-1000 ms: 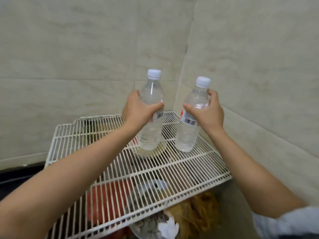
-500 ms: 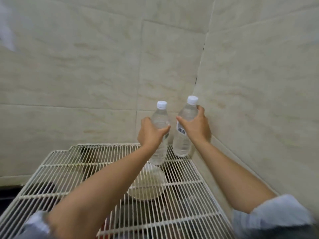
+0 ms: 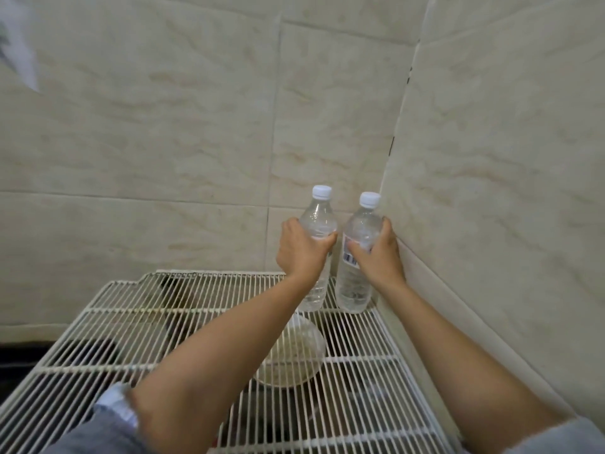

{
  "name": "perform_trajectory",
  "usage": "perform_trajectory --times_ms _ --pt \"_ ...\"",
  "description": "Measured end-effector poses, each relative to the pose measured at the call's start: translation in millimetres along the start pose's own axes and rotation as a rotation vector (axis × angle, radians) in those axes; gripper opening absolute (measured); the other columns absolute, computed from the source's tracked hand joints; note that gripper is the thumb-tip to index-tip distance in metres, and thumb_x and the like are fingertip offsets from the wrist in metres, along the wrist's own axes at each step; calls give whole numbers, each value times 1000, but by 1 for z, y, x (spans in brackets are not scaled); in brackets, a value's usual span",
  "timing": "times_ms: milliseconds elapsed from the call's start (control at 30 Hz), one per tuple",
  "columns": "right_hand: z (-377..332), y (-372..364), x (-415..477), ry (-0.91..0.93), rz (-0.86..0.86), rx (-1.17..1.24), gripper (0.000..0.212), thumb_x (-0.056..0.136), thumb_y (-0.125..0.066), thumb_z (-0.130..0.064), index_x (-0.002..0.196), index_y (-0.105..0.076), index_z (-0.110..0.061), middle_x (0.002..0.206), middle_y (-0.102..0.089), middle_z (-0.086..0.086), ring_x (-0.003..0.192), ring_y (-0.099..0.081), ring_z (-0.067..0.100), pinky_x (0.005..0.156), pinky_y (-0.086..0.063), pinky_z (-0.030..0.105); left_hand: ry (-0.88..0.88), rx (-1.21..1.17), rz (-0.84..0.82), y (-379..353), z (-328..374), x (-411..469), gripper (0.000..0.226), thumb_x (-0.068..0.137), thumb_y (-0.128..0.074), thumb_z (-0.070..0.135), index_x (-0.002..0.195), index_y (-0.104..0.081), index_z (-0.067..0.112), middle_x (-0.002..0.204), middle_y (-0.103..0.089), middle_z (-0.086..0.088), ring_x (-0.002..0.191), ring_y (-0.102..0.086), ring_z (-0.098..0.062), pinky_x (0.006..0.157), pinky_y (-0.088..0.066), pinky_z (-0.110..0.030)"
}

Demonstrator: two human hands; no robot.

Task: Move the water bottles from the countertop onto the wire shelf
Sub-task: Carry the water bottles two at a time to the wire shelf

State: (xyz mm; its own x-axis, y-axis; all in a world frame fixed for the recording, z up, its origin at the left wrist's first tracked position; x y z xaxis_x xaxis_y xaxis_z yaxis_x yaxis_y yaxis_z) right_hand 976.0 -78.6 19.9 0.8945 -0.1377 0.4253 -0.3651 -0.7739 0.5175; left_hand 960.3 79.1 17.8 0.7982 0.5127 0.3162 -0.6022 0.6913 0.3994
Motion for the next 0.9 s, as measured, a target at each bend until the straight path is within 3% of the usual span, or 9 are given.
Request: perform_trajectory --times_ms 133,300,433,500,600,667,733,833,900 --pt "6 -3 1 -30 -60 72 96 54 -66 -50 135 -25 -20 132 -47 12 118 -50 28 96 -46 48 30 2 79 -6 1 7 71 66 -68 56 112 -45 7 113 -53 -8 101 -55 -26 76 -47 -39" --pt "9 -4 13 -44 -14 73 83 64 -77 -27 133 -32 -16 126 -54 10 113 -55 26 94 -47 43 0 -9 88 -12 -1 2 77 64 -67 60 114 -44 5 113 -52 -9 100 -56 -27 76 -50 -41" --pt "6 -8 21 -89 48 64 84 68 -76 -28 137 -30 -15 130 -52 11 116 -52 29 97 -45 41 -91 12 89 -8 -10 -9 77 65 -68 57 117 -43 6 113 -51 -8 102 -53 -23 79 -50 -39" --pt "5 -9 20 -71 70 39 85 68 -76 -32 138 -29 -16 132 -50 11 118 -51 30 97 -45 42 -136 -23 -7 -14 -19 -6 83 61 -71 56 122 -39 9 116 -50 -6 107 -51 -21 88 -47 -38" --pt "6 -7 13 -68 127 28 87 67 -77 -35 138 -30 -16 137 -46 11 123 -48 29 98 -43 39 -85 -366 -359 -17 -32 1 95 59 -77 46 134 -23 24 123 -49 0 110 -54 -17 94 -48 -36" --pt "6 -5 12 -74 122 25 89 66 -78 -35 138 -29 -16 139 -43 10 124 -46 28 98 -41 38 -54 -418 -606 -15 -37 3 85 68 -76 18 136 -24 17 117 -53 0 106 -57 -16 79 -52 -21" --pt "4 -4 12 -83 74 27 88 66 -78 -34 137 -30 -16 139 -43 10 123 -47 28 96 -41 37 -73 -371 -697 -9 -37 3 74 69 -74 4 130 -34 14 108 -55 3 109 -57 -21 67 -51 -16" --pt "2 -6 8 -92 -14 80 79 67 -78 -28 132 -36 -14 132 -51 7 117 -53 25 91 -43 33 -100 -335 -556 -9 -32 1 75 66 -77 7 128 -37 17 107 -53 6 102 -55 -14 75 -48 -19" --pt "3 -8 1 -72 -61 84 89 65 -79 -33 138 -30 -21 131 -55 1 117 -54 19 96 -46 37 -73 -362 -420 -14 -31 -2 71 67 -77 10 126 -39 19 103 -51 9 98 -54 -11 79 -48 -22"
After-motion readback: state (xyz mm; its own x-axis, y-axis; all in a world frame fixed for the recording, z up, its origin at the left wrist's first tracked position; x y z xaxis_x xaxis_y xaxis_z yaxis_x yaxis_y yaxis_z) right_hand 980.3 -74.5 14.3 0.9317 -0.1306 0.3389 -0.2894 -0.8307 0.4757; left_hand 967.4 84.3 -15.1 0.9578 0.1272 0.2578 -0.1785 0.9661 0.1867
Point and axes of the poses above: each hand's wrist, its own x-axis towards the middle knuckle, its own y-axis out of the back of the hand, z = x × y, the point moved 5 cm from there along x, towards the middle knuckle
